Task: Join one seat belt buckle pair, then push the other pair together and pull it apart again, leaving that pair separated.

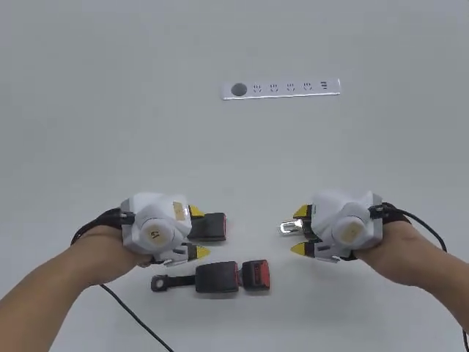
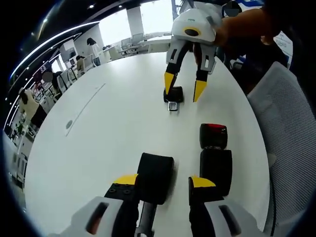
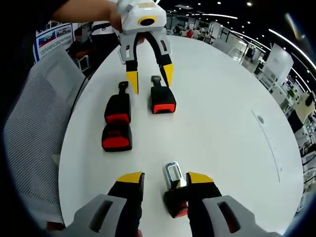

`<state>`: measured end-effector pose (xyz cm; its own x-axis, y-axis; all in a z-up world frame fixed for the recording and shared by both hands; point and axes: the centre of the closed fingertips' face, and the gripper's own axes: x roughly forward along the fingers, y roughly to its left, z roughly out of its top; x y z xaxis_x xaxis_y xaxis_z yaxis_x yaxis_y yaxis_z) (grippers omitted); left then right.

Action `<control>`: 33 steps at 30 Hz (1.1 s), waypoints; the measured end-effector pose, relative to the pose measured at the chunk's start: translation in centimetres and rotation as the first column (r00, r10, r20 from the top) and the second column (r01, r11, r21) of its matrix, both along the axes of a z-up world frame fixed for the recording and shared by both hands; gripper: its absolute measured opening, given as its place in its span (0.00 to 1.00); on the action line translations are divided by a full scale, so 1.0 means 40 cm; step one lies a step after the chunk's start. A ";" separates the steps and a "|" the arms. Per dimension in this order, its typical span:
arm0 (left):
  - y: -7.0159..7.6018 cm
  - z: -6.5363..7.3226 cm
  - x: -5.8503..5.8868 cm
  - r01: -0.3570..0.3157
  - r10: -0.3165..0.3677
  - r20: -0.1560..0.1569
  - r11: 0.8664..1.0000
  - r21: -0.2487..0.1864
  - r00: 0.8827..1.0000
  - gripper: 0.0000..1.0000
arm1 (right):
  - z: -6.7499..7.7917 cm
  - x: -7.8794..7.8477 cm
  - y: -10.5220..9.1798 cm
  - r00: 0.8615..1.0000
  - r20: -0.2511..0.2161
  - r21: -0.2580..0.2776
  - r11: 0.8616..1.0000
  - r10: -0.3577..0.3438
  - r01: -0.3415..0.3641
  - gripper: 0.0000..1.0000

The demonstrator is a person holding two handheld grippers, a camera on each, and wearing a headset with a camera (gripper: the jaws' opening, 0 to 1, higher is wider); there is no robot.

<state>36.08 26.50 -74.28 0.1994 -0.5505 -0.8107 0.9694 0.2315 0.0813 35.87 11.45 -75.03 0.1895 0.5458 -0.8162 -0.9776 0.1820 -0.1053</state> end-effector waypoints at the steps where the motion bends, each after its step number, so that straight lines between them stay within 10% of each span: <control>1: 0.001 -0.003 0.003 0.004 -0.004 -0.002 1.000 0.003 1.000 0.40 | -0.002 0.006 -0.008 1.000 0.002 -0.005 1.000 -0.003 0.003 0.31; 33: 0.023 -0.092 0.043 0.084 -0.080 -0.045 0.993 0.089 0.996 0.35 | -0.076 0.047 -0.088 0.997 -0.038 -0.081 0.994 0.069 -0.072 0.32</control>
<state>37.79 27.44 -77.95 0.1223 -0.4877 -0.8644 0.9878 0.1445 0.0582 37.75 7.94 -78.08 0.1234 0.4878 -0.8642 -0.9911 0.1049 -0.0823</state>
